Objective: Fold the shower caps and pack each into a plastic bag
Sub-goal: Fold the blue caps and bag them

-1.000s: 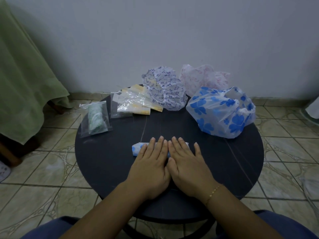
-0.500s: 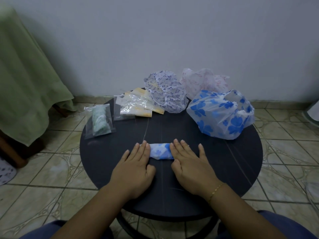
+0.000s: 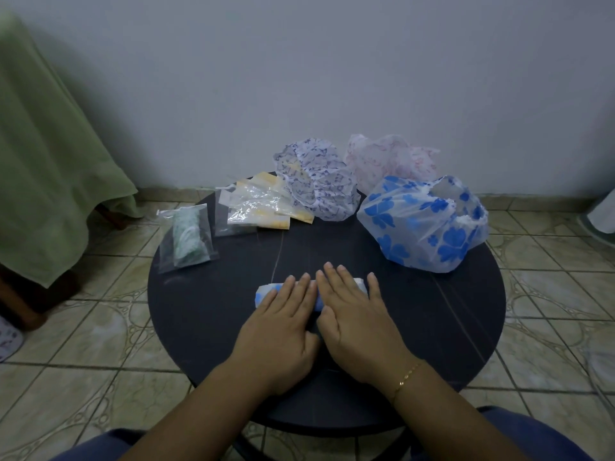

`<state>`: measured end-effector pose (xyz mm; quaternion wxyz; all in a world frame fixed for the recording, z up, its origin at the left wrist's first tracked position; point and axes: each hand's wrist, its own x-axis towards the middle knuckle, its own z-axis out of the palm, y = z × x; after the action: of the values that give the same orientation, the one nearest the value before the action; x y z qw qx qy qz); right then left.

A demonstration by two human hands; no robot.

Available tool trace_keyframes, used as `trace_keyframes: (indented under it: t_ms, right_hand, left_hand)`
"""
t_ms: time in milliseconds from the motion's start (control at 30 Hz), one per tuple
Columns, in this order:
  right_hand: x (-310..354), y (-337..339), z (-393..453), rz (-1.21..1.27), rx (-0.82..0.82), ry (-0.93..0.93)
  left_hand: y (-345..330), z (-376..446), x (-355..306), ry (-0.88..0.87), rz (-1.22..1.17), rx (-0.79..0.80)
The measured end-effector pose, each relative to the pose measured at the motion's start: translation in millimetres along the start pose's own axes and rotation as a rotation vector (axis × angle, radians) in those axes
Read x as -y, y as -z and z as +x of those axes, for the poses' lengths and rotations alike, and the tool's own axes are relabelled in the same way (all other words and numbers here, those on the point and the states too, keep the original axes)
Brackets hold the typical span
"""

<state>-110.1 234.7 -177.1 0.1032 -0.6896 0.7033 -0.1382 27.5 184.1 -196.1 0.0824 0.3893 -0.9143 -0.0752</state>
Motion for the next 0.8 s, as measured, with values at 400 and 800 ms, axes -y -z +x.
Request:
trace_keyframes:
  t_ms: [400,800]
  right_hand:
    - [-3.1,-6.4,4.6,0.000,0.103,-0.003]
    - [-11.7,0.7,-3.8,-0.050,0.129,-0.067]
  left_hand:
    - [-2.8,-2.4,5.4,0.036,-0.049,0.025]
    - [3.2,-11.2,13.1,0.216,-0.033,-0.013]
